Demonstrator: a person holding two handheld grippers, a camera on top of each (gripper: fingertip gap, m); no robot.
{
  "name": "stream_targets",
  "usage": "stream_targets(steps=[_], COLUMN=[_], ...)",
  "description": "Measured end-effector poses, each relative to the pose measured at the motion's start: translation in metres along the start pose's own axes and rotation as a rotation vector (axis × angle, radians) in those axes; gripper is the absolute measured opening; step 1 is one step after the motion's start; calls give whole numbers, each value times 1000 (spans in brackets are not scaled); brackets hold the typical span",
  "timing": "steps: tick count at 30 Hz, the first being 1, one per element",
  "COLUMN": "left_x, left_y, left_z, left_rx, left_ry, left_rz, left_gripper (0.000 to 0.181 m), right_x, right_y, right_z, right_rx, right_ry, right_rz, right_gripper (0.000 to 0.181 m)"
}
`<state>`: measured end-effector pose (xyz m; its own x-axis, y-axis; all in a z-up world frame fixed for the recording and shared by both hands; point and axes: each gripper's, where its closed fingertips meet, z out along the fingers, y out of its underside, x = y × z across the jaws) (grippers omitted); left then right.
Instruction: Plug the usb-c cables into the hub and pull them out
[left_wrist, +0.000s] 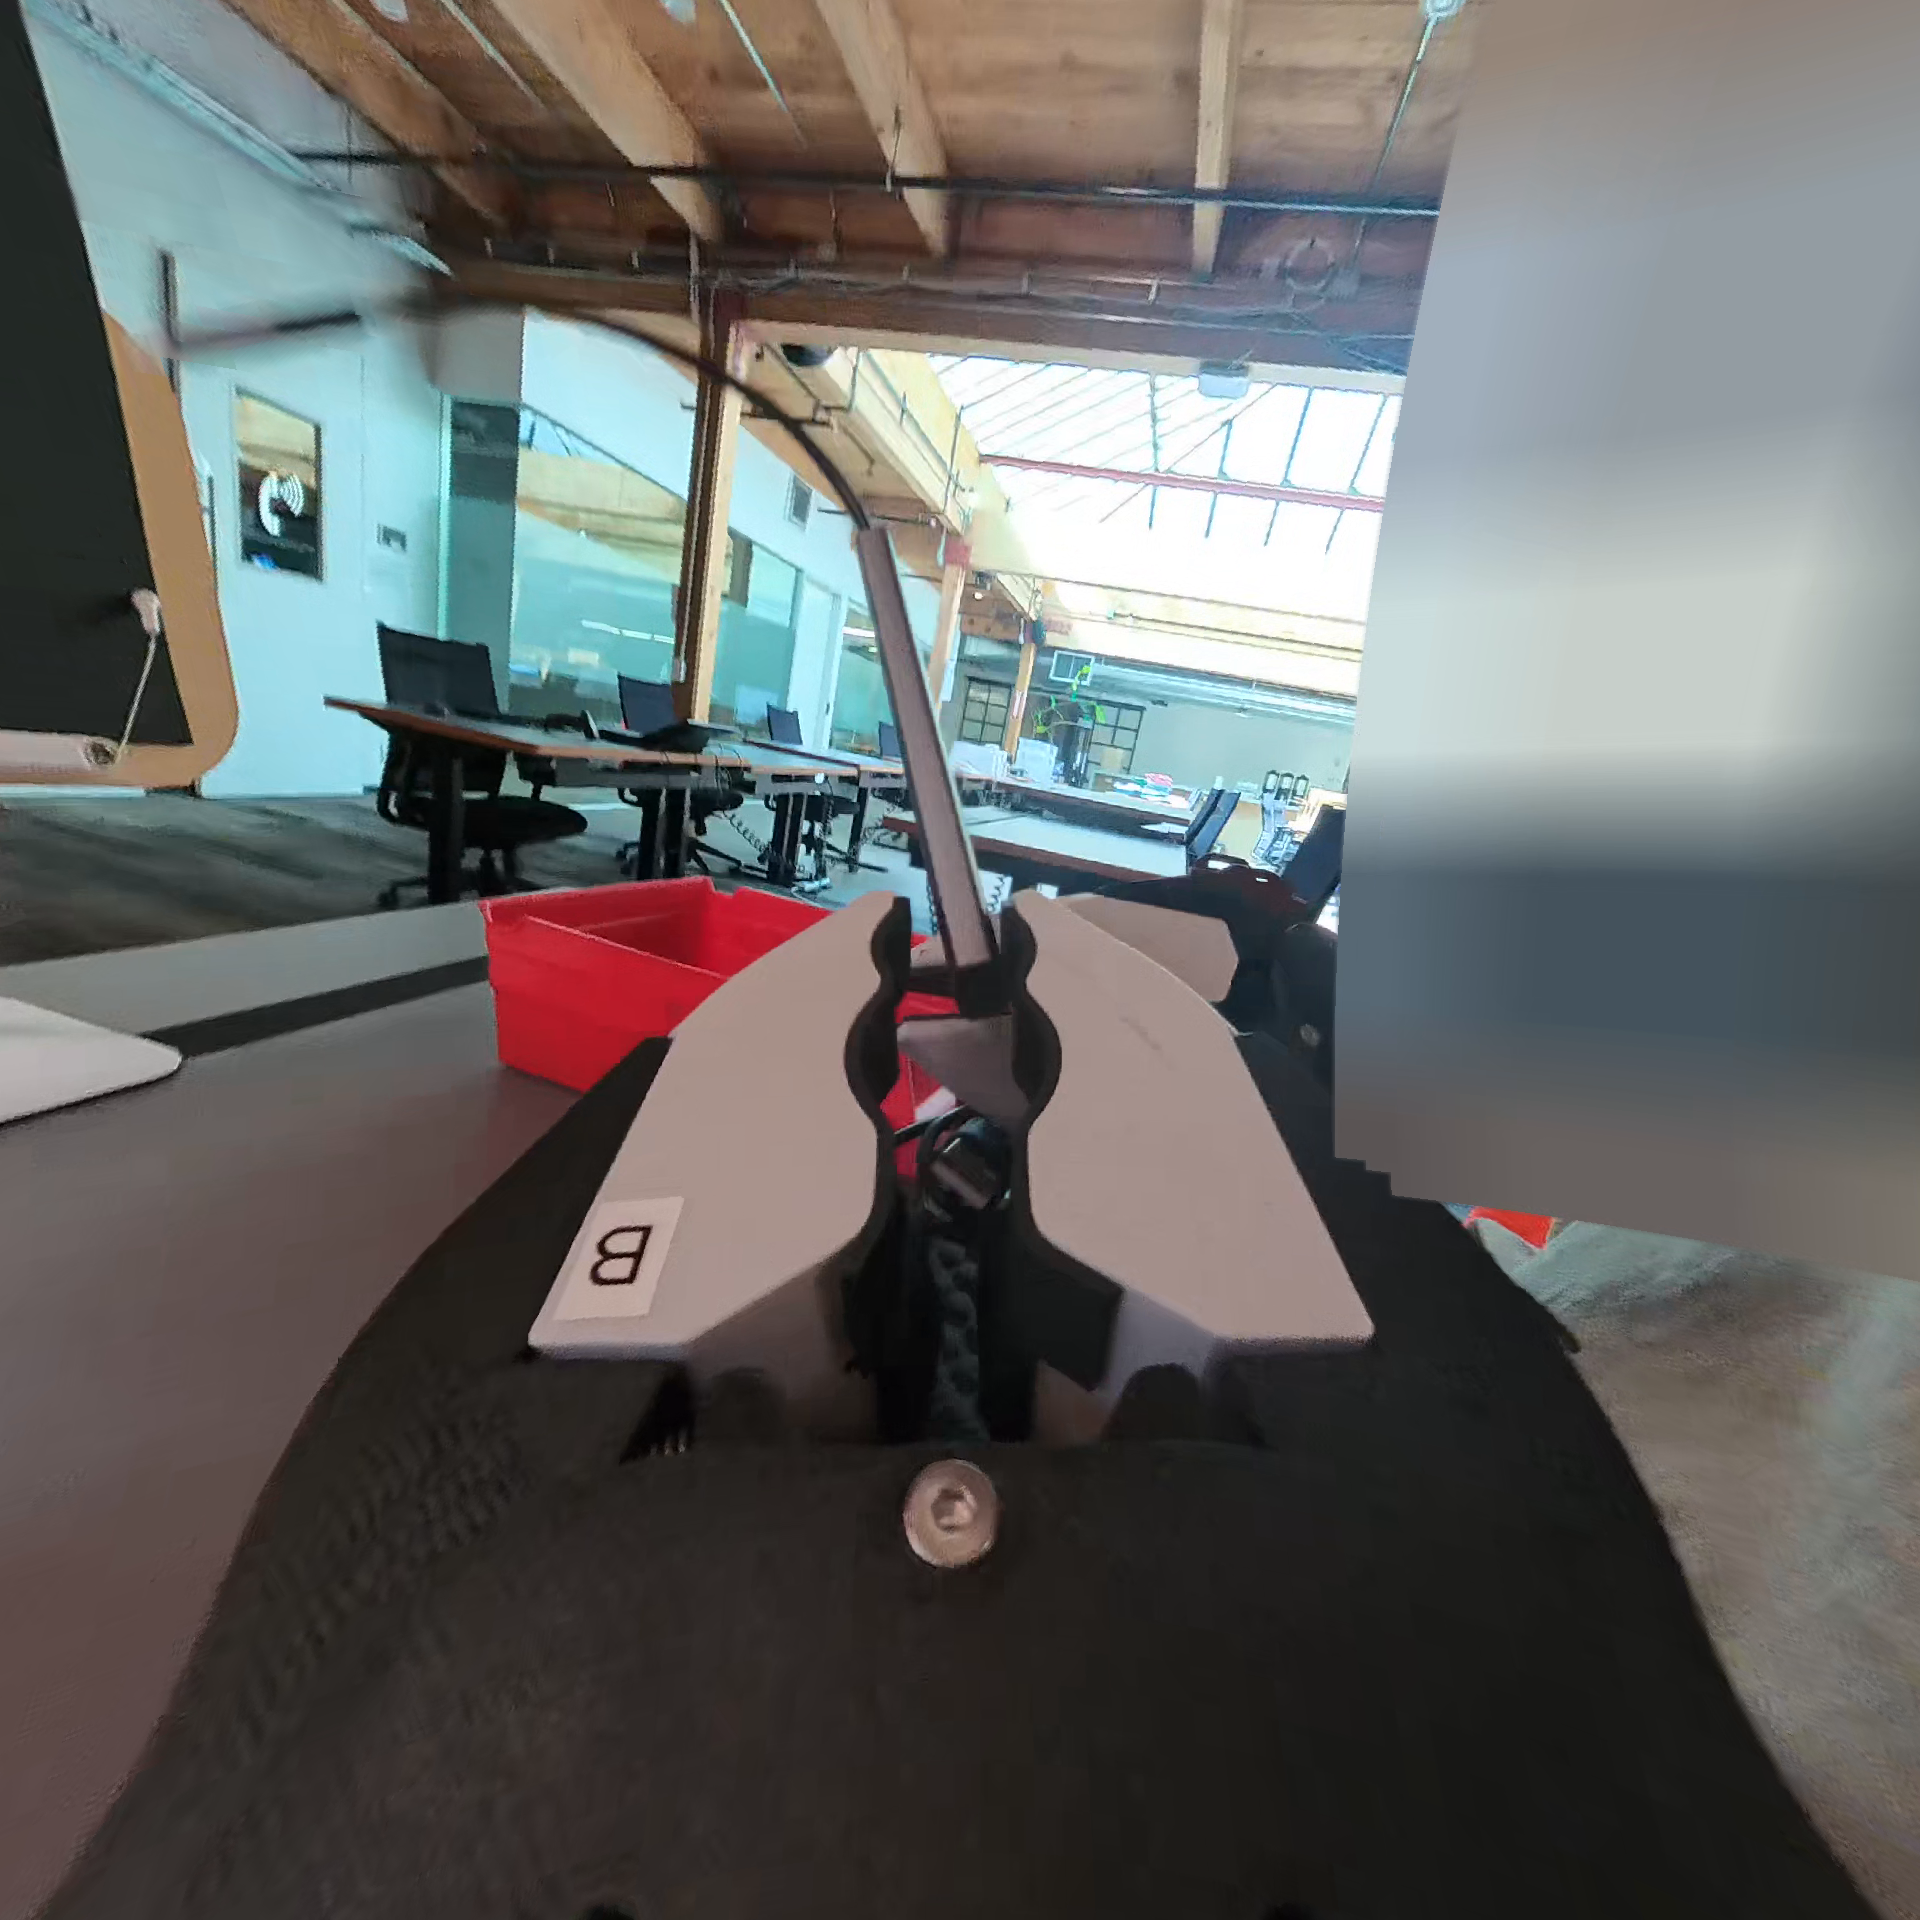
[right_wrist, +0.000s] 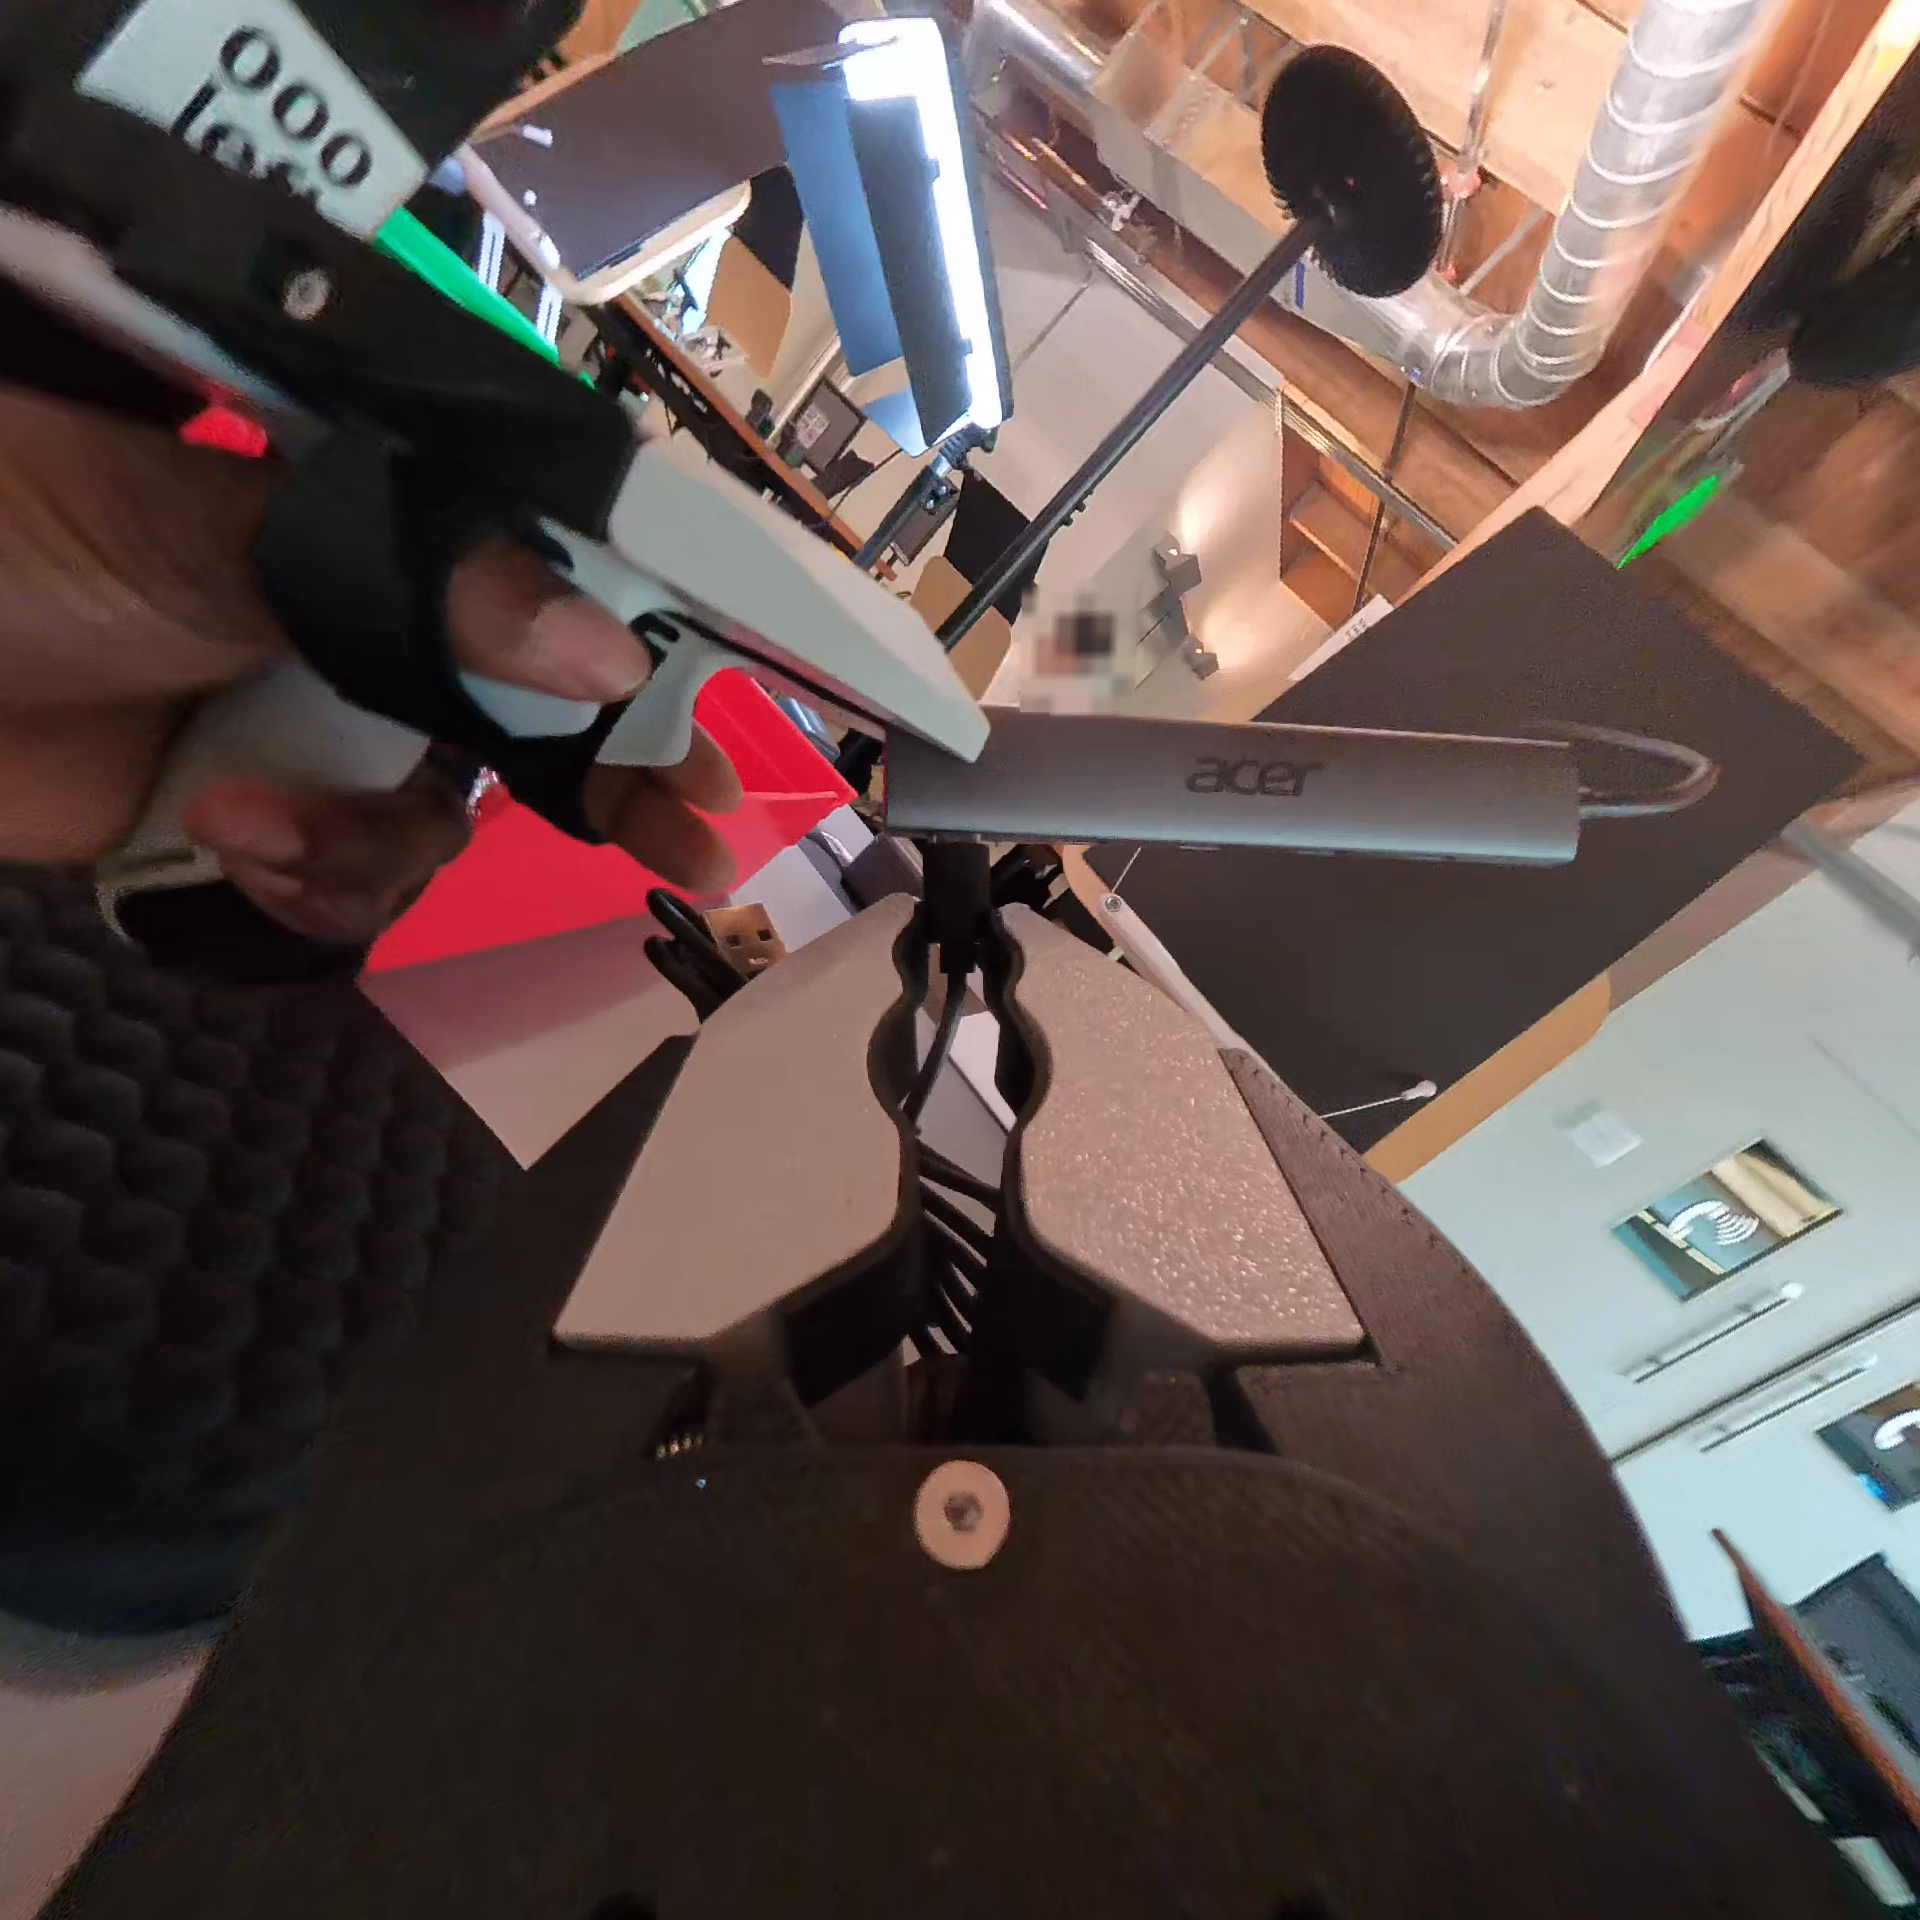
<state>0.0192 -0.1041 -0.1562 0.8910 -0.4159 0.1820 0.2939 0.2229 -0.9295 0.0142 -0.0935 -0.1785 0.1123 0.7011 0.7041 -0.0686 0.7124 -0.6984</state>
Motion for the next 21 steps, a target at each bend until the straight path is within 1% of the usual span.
stream_targets(steps=[5,10,12,15,17,21], left_x=[4,1,1,0,-1,-1], left_y=[6,6,5,2,2,3], left_z=[8,8,8,7,6,7], left_rx=[5,17,36,93,108,134], left_ry=[8,-49,-61,-71,-72,-51], left_rz=[21,91,107,85,75,19], left_gripper=[11,9,9,7,10,10], right_x=[2,4,3,2,0,-1], right_y=[-4,-1,-1,-1,0,2], right_z=[1,2,2,3,3,2], right_rx=[6,-16,-12,-11,-5,-1], right_ry=[24,60,64,82,85,95], right_rz=[32,-46,-49,-50,-17,27], right_gripper=[9,9,9,9,9,9])
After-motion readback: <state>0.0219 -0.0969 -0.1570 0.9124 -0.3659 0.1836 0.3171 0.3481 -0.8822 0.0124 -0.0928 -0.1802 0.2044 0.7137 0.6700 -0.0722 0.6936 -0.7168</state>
